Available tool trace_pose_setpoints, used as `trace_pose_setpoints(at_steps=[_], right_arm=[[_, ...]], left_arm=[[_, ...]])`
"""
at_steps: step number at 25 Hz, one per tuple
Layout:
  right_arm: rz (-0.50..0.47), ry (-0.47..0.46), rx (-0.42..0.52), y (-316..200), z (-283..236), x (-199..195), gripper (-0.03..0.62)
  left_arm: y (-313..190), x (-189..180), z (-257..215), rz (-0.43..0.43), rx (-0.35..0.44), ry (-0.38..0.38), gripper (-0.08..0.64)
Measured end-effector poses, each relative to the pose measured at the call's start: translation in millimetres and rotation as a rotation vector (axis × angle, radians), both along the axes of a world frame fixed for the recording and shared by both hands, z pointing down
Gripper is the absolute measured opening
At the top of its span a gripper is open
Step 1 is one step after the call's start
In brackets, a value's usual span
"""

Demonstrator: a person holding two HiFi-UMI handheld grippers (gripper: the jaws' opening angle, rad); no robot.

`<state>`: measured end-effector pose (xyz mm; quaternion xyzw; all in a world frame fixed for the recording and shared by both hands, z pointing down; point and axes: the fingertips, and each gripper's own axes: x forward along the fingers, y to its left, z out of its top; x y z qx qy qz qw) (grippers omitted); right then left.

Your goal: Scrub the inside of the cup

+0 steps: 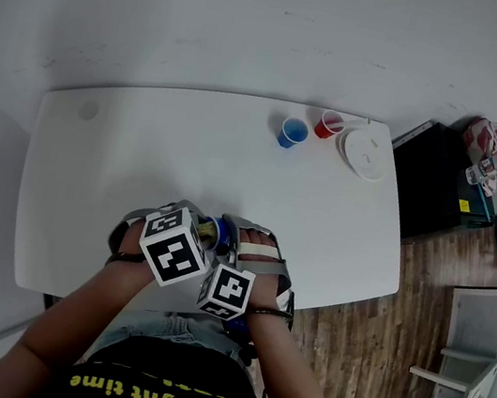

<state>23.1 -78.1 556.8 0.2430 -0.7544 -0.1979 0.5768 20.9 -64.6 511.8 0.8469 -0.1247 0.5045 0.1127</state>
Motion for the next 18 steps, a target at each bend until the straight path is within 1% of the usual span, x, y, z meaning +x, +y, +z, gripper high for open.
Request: trace_pose_setpoints(at_steps=[5,10,15,18], right_arm=[[-0.002,0.004,0.016,-1,-4,-3,0.261],[-0.004,0.013,0.008,-1,0,-3,0.261],[-0.010,0.017,0.011,-1,-1,-3,0.261],[-0.009,0.014,0.005,0,1,-2,0.261]], left_arm=[[-7,-5,1,-0.033,0.015,-0.005,0.114],[-7,-5,5,-0.026,0.021,-0.025,0.112],[1,-2,4,-0.003,-0.017,-0.014,0.112],[3,-3,4,-0.016,-0.060,0.019,0.112]])
